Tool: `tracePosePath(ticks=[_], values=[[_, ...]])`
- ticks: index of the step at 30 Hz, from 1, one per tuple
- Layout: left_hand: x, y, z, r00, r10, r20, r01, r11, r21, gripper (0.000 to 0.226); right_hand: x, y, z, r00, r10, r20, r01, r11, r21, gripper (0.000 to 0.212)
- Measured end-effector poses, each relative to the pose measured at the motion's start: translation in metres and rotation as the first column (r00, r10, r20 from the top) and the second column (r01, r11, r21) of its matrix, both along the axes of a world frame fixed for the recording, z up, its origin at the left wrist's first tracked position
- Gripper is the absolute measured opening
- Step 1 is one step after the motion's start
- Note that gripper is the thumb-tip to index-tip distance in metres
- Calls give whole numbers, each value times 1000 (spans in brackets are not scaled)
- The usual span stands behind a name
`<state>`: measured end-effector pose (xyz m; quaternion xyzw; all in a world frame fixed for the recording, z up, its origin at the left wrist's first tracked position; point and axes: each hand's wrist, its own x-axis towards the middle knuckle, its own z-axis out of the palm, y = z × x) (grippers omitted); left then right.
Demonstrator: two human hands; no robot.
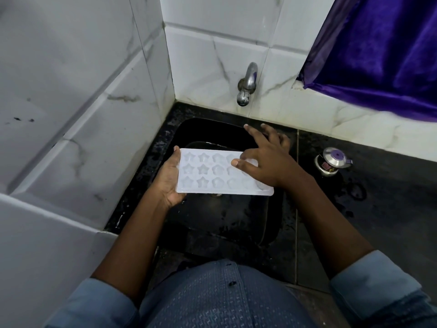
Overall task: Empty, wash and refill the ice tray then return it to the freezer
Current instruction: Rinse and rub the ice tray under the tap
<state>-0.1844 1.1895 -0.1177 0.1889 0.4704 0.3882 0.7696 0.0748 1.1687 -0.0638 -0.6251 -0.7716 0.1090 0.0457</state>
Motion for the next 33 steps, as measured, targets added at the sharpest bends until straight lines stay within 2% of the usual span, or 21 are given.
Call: tracePosePath(ticks=[3,9,15,33], values=[[-1,-2,3,1000,6,24,-6,1000,0,73,2,0,1,1000,23,21,-21,997,-71,61],[1,-5,5,999,12,36,-12,1000,8,73,4,-3,-4,1000,6,11,-6,999,-43,48],[0,-6,10,998,36,47,-37,999,14,69,2,-9,-3,1000,-9,-6,8,998,-60,53],[0,-12,8,998,48,31,-49,998,25,70,2,-5,1,999,26,31,-25,999,-39,51]])
